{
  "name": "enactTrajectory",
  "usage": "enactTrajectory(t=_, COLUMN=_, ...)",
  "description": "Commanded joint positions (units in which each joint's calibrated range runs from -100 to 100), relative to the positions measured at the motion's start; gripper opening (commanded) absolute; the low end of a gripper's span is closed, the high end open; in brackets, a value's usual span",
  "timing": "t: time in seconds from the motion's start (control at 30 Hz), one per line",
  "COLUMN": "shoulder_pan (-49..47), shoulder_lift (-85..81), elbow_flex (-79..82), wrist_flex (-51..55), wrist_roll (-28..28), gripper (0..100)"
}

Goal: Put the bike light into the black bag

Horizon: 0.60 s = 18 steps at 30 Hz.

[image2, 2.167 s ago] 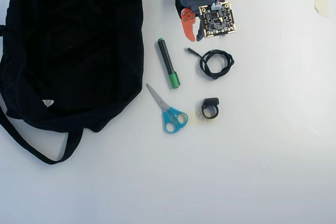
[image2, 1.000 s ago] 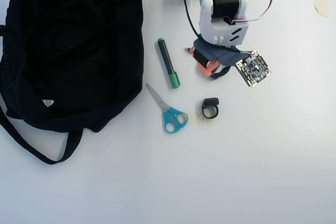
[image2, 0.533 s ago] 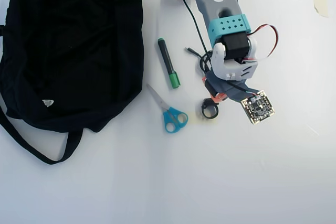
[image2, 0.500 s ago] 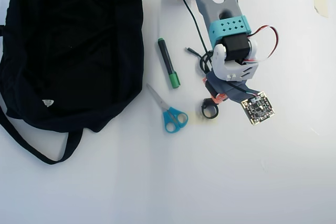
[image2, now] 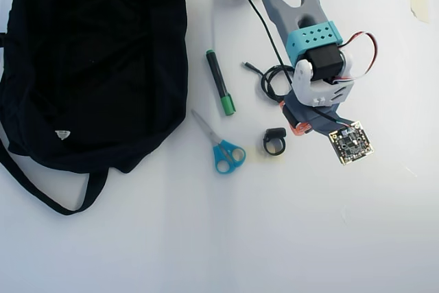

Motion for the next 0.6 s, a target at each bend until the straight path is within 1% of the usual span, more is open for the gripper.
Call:
enactTrajectory(t=0.0, shoulder_pan=-0.25, shoulder_lift=-1.05, elbow_flex=-0.4, wrist_flex=-0.05, wrist_roll=-0.03, gripper=12)
enactTrajectory(t=0.07, shoulder_pan=-0.03, shoulder_lift=-0.97, elbow_flex=-0.31, wrist_flex=-0.05, wrist_roll=-0.24, gripper=18)
enactTrajectory(t=0.13, shoulder_pan=0.2, shoulder_lift=-0.97, elbow_flex=0.4, wrist_flex=-0.05, wrist_roll=-0.08, gripper=20)
enactTrajectory(t=0.57, shoulder_pan=-0.7, shoulder_lift=-0.97, elbow_flex=5.08, wrist_flex=-0.83, wrist_roll=0.18, gripper=21)
